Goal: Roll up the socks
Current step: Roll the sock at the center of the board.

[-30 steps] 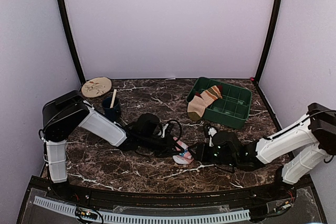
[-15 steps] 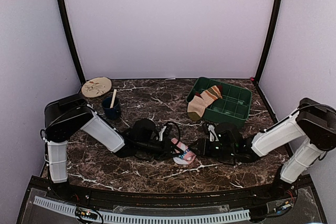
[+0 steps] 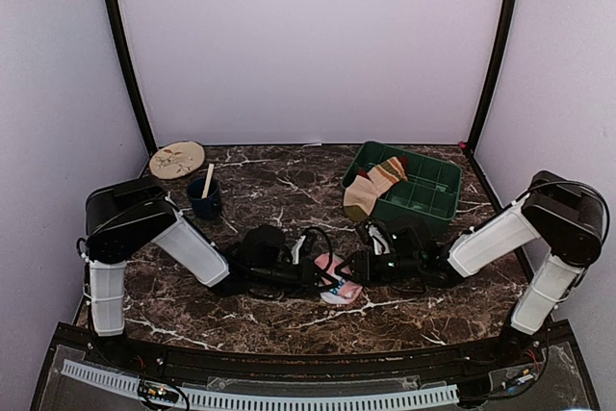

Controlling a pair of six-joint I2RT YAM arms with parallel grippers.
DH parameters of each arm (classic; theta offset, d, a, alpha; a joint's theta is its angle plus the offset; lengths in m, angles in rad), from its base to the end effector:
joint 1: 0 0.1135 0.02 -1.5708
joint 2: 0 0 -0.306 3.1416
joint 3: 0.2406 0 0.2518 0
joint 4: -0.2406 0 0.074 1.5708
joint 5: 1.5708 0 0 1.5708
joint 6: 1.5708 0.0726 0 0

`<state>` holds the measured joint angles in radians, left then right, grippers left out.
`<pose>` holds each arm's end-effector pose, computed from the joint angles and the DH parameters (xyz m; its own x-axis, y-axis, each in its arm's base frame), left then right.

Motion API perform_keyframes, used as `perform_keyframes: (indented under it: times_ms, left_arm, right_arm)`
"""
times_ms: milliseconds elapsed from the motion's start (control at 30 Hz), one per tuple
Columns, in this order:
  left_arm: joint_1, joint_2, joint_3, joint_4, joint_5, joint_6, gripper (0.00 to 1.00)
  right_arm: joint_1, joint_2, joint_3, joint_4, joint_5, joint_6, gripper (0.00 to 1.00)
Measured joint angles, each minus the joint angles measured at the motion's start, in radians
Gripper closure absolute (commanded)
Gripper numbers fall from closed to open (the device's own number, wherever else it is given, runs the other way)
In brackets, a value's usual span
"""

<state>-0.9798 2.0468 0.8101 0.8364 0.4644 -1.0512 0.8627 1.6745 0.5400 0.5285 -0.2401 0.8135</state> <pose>0.2098 -0.3711 0.1200 -0.9518 0.0256 -0.3058 0.2943 0.3582 -0.8861 0.2003 0.2605 0.1393 -0.8830 0.0540 -0.4662 -0.3250 0.6464 0.6903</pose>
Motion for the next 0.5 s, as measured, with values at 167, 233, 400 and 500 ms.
perform_keyframes:
  times_ms: [167,233,400,500]
  left_arm:
    - [-0.008,0.006,-0.016,0.036,-0.013,-0.015,1.00]
    - [-0.010,0.010,-0.017,0.046,-0.013,-0.020,1.00]
    - [-0.013,0.019,-0.012,0.054,-0.013,-0.031,1.00]
    - [-0.013,0.021,-0.008,0.052,-0.013,-0.035,1.00]
  right_arm:
    - [-0.015,0.016,0.002,0.010,-0.051,-0.014,0.48]
    - [-0.017,0.017,0.003,0.007,-0.065,-0.029,0.48]
    - [-0.021,0.022,0.029,-0.042,-0.096,-0.089,0.49]
    - [-0.023,0.031,0.055,-0.082,-0.110,-0.130,0.52]
